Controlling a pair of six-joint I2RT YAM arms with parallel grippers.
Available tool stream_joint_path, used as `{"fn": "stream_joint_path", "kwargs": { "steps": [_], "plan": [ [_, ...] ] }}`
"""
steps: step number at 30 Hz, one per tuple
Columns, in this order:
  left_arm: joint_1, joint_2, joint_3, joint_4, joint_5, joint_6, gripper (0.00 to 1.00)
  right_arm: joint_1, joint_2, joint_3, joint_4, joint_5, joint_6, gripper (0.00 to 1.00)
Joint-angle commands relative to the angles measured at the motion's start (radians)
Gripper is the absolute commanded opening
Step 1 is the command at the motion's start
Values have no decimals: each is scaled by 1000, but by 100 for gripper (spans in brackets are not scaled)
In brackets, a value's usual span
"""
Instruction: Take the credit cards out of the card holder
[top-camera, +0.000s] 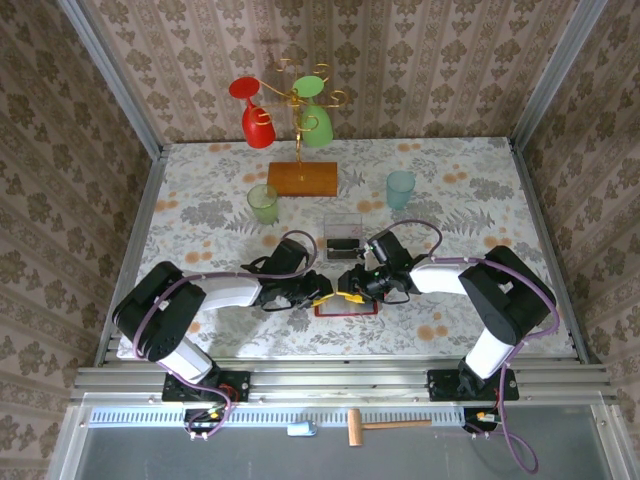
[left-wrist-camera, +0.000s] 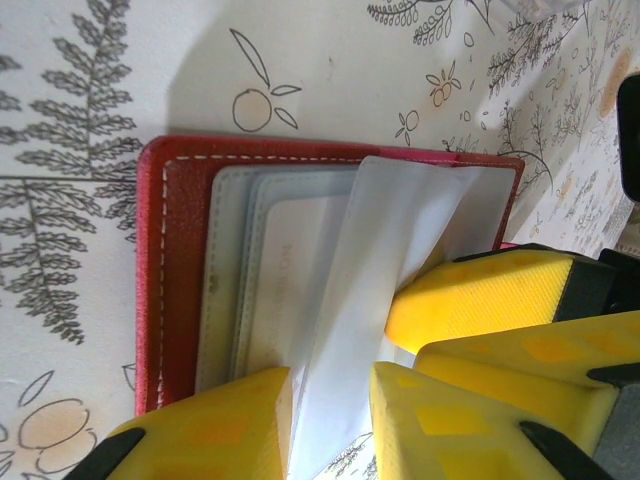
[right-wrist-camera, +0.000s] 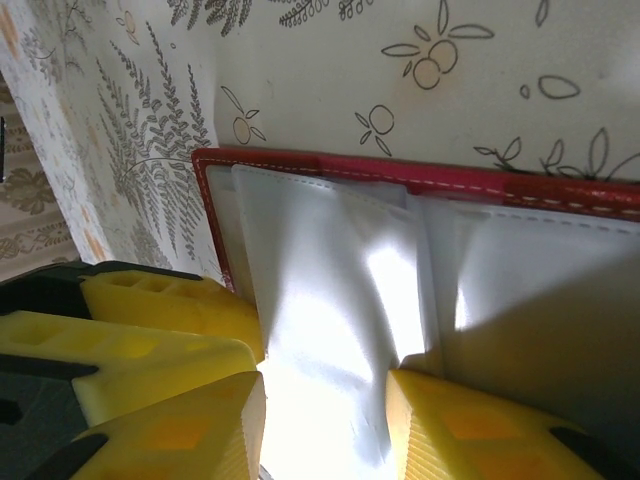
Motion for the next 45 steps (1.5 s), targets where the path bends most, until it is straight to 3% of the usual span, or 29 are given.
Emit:
{"fn": "stream_joint_path", "kwargs": {
  "steps": [1, 18, 31, 45],
  "plan": [
    [-4, -14, 23, -54, -27, -5, 29, -18, 2, -38, 4, 6, 20, 37],
    [-14, -2, 57, -76, -27, -14, 35, -52, 20, -75, 62, -45, 27, 37],
    [-32, 25, 73, -44, -10, -22, 25, -54, 12, -83, 67, -49, 32, 38],
    [-32, 38, 60, -6, -5, -27, 24, -55, -113, -50, -3, -36, 24, 39]
  ]
}}
